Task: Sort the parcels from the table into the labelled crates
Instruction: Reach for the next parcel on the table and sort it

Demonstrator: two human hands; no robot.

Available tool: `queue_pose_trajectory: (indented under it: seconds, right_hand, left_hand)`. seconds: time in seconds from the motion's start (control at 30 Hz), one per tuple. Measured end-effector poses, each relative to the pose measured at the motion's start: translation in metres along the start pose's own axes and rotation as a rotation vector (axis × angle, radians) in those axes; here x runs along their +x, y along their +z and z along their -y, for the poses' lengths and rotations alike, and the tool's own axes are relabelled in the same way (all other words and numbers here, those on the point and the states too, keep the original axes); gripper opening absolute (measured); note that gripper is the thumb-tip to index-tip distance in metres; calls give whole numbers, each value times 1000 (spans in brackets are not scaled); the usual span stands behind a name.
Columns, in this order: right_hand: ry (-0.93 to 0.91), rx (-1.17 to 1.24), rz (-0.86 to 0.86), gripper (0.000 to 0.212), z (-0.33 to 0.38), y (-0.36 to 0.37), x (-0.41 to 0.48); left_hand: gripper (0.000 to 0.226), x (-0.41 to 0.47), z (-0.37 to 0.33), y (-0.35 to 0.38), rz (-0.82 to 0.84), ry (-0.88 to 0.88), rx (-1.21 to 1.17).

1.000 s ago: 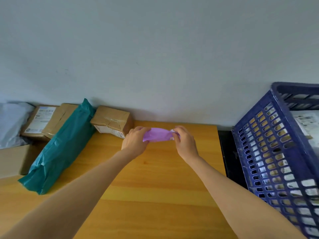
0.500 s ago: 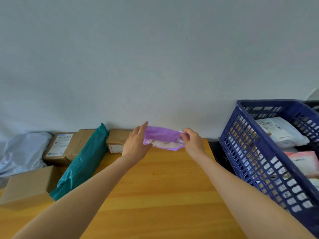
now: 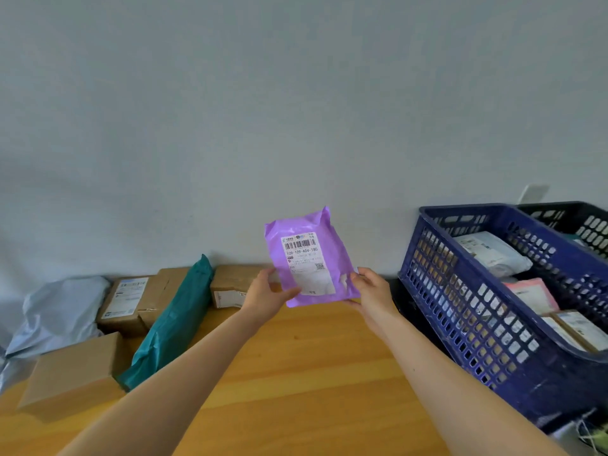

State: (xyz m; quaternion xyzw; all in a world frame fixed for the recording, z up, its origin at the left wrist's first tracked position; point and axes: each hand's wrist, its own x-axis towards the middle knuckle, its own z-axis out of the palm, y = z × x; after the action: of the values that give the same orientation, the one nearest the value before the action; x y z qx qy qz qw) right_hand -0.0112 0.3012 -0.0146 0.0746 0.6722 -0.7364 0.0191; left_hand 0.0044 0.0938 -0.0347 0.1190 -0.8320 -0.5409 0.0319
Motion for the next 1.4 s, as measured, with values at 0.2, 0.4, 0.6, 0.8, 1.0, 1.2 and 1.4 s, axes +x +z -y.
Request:
queue_pose_trajectory:
  seconds: [0.2,0.4,0.6,0.8,1.0,1.2,1.4]
  right_hand:
    - [68,122,115,12,1,-4,-35]
    - [64,115,188,11,1,-10,-53]
    - [-17,-98,175,36,5,-12,-70]
    - [-60,-133,169,60,14,-11,-84]
    - [-96,-141,124,63,17,-13,-92]
    - [-144,-201,30,67,18,-24,-103]
    - [-179,-272,-49,70,21,-58,-112]
  left_hand:
    - [61,-23,0,-9,6,56,-84]
    - [87,-39,0,-14,69,-10,-232]
    - [61,-44,-3,-21,25,48,-102]
    - [68,-47,-9,-28,16,80,-54]
    - [69,-54,-18,-29,22,127,-39]
    - [68,-56,-32,-18,67,184,-30]
    - [64,-64,-45,11,149,234,8]
